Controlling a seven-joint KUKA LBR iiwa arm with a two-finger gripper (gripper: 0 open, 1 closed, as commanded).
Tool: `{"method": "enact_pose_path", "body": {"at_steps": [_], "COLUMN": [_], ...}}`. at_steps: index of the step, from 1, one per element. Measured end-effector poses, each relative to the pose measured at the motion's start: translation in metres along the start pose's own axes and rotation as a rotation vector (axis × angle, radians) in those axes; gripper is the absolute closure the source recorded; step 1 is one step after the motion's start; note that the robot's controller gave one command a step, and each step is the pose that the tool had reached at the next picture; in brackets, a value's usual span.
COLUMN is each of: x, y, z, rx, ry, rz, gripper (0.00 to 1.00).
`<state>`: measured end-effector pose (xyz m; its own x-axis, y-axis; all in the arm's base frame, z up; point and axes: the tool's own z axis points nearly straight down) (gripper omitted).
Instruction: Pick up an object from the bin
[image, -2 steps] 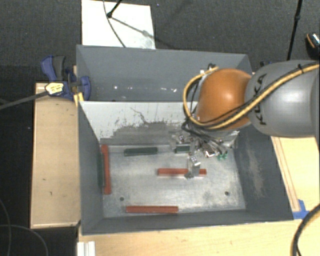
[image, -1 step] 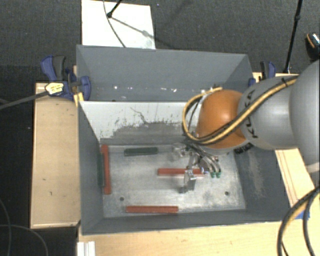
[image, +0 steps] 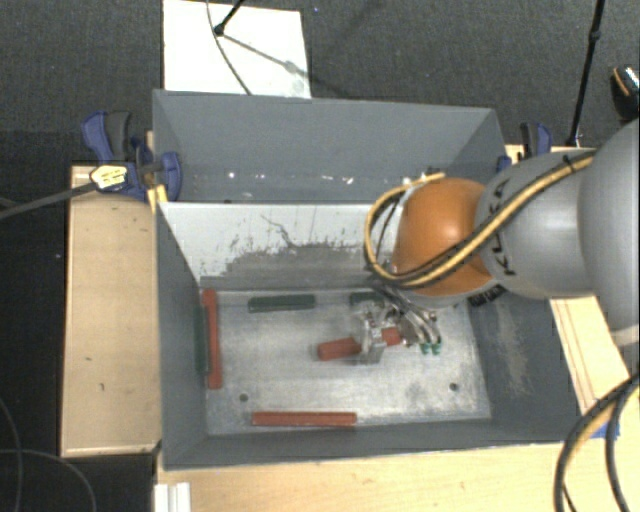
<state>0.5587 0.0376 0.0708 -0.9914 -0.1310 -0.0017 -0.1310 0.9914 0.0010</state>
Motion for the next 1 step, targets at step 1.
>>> {"method": "enact_pose_path", "body": {"at_steps": [1], "x": [0.0089], "y": [-0.0012], "z": [-0.1154], "rx": [0.001], "ry": [-0.008], "rz": [0.045], "gripper": [1.0]}}
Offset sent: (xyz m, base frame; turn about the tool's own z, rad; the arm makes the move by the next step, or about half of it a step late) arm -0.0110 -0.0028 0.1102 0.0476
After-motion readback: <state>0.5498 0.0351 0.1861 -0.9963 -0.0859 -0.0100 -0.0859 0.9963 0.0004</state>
